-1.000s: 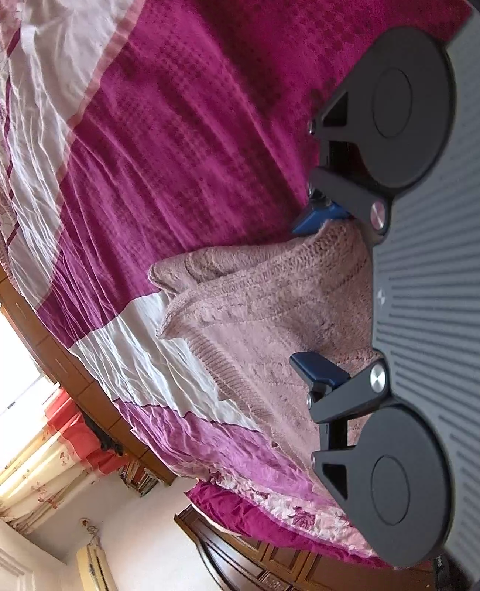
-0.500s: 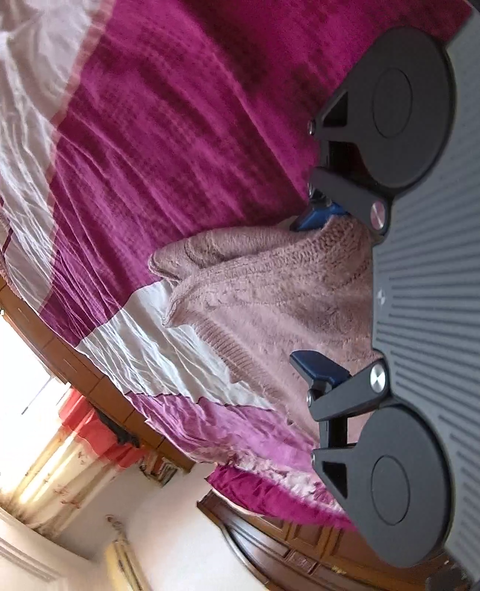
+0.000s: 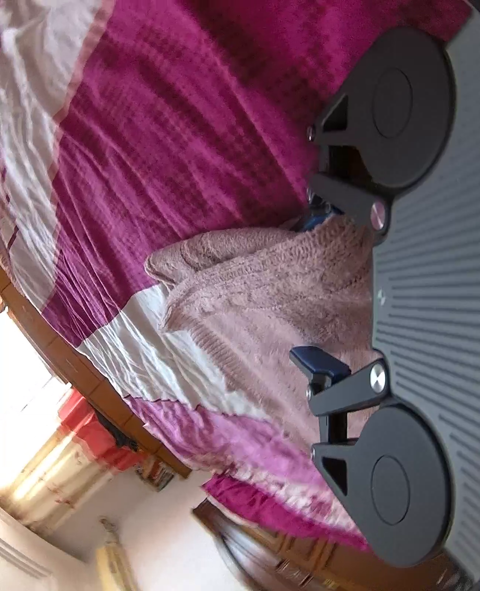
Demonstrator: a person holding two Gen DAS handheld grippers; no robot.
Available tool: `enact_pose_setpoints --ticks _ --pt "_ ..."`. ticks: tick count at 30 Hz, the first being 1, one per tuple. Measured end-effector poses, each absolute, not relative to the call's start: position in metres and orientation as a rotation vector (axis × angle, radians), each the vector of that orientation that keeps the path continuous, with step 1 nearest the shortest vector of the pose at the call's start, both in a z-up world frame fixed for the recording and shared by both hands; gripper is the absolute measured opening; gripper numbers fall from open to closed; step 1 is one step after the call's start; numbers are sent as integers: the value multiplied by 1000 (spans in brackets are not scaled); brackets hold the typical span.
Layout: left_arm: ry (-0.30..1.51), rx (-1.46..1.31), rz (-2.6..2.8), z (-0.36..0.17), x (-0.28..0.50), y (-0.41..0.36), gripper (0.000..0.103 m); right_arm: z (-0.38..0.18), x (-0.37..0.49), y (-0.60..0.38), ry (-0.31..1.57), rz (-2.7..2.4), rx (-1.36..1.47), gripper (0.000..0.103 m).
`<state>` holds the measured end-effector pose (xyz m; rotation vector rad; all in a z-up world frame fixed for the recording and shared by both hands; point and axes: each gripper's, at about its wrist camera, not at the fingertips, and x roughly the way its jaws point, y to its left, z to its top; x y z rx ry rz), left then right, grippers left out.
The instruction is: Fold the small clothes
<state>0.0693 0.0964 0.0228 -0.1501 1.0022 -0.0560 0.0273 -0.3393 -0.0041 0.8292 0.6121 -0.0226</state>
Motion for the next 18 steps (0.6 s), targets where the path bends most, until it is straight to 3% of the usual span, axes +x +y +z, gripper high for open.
enact_pose_setpoints --ticks 18 --pt "997 -137 -42 23 68 93 71 -13 32 -336 613 -21 791 70"
